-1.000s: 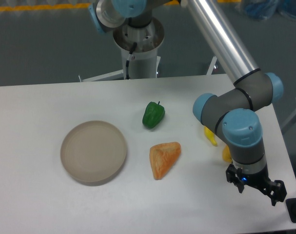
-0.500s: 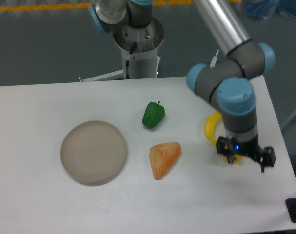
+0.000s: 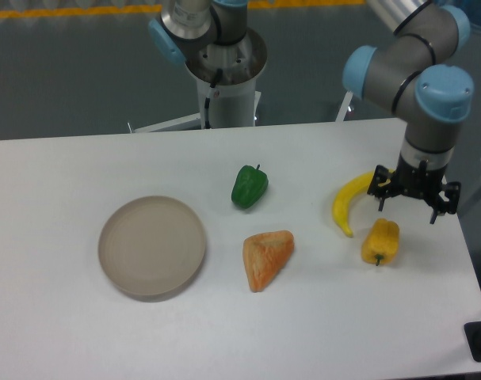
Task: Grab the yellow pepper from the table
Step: 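Lower the open gripper down onto the yellow pepper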
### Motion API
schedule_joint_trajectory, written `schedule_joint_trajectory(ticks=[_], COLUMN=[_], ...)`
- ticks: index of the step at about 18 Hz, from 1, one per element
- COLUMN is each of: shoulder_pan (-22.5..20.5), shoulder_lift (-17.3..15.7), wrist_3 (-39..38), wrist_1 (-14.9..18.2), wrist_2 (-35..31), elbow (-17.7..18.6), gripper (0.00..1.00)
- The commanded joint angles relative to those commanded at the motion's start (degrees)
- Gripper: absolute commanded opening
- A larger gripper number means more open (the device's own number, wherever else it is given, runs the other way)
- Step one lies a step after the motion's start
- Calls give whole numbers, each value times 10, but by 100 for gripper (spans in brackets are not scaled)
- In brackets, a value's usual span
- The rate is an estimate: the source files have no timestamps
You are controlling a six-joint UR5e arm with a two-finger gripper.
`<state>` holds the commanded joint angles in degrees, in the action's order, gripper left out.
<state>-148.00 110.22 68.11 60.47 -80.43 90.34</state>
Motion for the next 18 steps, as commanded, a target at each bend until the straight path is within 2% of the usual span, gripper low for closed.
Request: schedule_joint_trajectory(ticks=[3,5,7,12,18], shoulder_pan=[-4,1,3,5,19], shoulder_lift=[1,7,17,20,37], wrist_3=[16,17,15,-6,-49], wrist_1=[-3,-26,-57,-68,-110], wrist_2=[4,3,3,7,6], elbow=[7,2,11,27,40], gripper=[100,100,100,100,100])
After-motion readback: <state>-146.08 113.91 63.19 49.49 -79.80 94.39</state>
